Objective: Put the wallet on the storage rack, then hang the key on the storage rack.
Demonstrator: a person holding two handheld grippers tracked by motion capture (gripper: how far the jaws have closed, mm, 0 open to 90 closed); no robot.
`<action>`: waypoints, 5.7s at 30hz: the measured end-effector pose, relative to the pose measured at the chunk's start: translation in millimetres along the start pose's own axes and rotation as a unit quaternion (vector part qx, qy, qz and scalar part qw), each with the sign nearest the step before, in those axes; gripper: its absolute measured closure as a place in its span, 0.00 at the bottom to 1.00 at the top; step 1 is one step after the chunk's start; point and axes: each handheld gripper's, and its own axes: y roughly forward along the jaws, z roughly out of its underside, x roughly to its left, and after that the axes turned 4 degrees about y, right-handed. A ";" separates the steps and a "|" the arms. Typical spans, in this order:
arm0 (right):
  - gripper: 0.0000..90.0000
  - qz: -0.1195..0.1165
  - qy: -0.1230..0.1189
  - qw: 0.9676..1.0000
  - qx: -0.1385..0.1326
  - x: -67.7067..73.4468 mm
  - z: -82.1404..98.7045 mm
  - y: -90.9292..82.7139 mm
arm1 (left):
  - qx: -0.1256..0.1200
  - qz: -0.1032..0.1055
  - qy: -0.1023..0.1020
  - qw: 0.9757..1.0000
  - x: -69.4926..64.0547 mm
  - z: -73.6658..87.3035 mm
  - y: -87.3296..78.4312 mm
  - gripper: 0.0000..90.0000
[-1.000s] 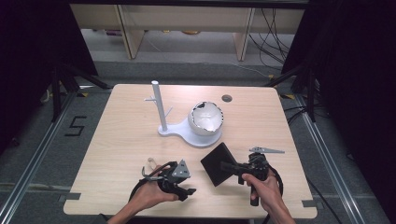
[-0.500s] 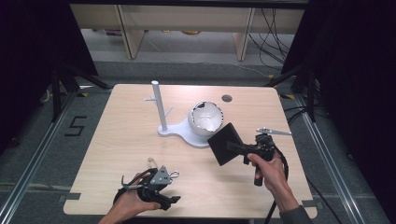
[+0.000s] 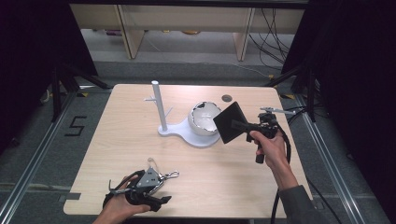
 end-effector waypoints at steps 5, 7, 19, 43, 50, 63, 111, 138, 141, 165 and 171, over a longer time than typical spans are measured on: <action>0.86 0.004 0.006 1.000 -0.001 0.9 -15.0 12.2 | 0.003 -0.005 -0.006 1.000 0.3 3.8 -0.5 0.36; 0.87 0.012 0.001 1.000 -0.003 0.6 -21.3 19.6 | 0.002 -0.002 -0.003 1.000 0.2 5.3 -2.0 0.35; 0.86 0.034 0.015 0.999 0.010 -1.8 -35.8 63.5 | -0.005 -0.008 -0.010 1.000 2.4 8.6 -9.5 0.34; 0.86 0.053 0.012 0.997 0.047 -12.3 -25.2 117.5 | 0.002 -0.013 -0.012 1.000 5.0 11.6 -10.2 0.34; 0.81 0.060 0.005 0.997 0.055 -14.0 -22.7 123.7 | 0.002 -0.007 -0.012 1.000 3.1 12.7 -7.2 0.34; 0.65 0.108 -0.028 0.993 0.047 -9.7 -37.6 101.9 | 0.005 -0.016 -0.008 1.000 5.2 12.3 -9.5 0.33; 0.34 0.091 -0.103 0.988 0.065 11.4 56.7 -0.9 | 0.003 -0.034 -0.010 0.999 15.8 10.8 -11.9 0.27; 0.21 0.056 -0.106 0.985 0.123 13.3 132.2 1.4 | 0.010 -0.032 -0.011 0.999 18.9 11.6 -10.2 0.27; 0.20 0.061 -0.112 0.984 0.125 14.1 135.8 -2.1 | 0.010 -0.035 -0.011 0.999 20.2 12.2 -10.4 0.27; 0.24 0.064 -0.121 0.982 0.133 18.9 143.1 -4.7 | 0.027 -0.031 0.031 0.999 43.5 -26.4 4.3 0.38; 0.24 0.051 -0.128 0.982 0.129 20.1 143.3 -3.6 | 0.083 -0.018 0.057 0.995 47.8 -38.6 20.0 0.43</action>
